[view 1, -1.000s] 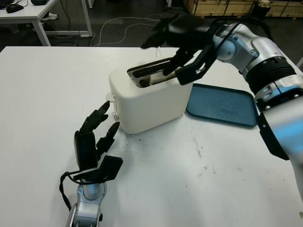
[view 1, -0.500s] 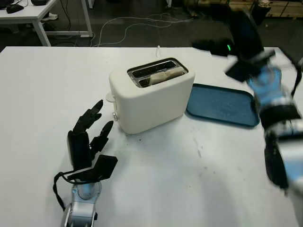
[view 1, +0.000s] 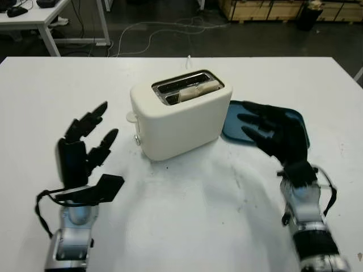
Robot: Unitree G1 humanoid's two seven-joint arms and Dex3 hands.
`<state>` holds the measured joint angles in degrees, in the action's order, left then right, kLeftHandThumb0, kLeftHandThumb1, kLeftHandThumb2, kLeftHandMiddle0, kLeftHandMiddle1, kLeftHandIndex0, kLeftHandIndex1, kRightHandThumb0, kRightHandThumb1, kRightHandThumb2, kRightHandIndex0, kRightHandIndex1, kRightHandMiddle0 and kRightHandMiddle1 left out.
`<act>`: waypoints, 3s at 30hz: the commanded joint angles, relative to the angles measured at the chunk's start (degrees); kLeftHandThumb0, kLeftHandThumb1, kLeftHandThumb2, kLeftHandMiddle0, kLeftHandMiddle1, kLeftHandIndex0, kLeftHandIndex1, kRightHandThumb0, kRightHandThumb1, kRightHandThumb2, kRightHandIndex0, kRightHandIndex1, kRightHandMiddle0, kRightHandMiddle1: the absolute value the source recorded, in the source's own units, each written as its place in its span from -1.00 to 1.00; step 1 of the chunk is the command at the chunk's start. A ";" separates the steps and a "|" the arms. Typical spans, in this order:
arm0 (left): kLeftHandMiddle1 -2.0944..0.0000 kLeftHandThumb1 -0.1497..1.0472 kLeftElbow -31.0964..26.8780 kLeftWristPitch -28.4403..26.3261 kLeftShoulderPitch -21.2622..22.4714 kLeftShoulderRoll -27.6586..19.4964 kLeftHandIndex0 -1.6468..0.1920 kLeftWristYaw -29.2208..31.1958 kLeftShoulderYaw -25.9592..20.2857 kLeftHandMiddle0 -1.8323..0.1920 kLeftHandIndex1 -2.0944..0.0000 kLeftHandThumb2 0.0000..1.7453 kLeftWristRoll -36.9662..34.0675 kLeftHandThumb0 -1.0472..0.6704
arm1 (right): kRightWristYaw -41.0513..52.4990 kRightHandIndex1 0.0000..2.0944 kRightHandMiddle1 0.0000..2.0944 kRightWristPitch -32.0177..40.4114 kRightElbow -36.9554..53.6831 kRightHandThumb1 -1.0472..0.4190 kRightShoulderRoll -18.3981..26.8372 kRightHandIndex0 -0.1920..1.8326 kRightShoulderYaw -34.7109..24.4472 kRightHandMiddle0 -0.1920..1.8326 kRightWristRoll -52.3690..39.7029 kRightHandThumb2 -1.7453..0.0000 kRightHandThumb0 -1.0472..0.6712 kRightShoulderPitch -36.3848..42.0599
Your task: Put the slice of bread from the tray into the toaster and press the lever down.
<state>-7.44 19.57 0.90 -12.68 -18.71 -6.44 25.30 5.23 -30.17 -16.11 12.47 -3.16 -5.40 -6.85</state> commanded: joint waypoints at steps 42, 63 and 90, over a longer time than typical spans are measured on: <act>0.18 0.55 17.35 8.40 35.71 -33.27 -0.65 41.96 12.31 -0.37 0.94 -1.00 2.13 -0.13 | 2.18 -0.97 -1.00 7.97 2.21 -0.75 -5.03 0.29 -2.51 0.20 -1.67 1.00 -0.32 -0.78; -0.40 0.57 25.82 12.60 39.20 -32.68 -0.57 40.38 15.20 -0.13 1.00 -0.98 3.29 -0.08 | 1.63 -0.99 -1.00 9.17 3.22 -0.76 -5.10 0.28 -2.24 0.19 0.21 1.00 -0.34 -0.05; -0.30 0.66 26.39 12.57 36.12 -30.21 -0.57 39.53 15.25 -0.15 0.98 -1.00 1.96 -0.08 | 2.53 -0.99 -1.00 7.76 2.13 -0.75 -5.15 0.29 -2.37 0.19 -0.35 1.00 -0.33 -0.12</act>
<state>19.12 32.27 37.72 -43.03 20.90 8.24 27.05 7.52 -21.87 -13.39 7.62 -5.32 -5.55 -6.86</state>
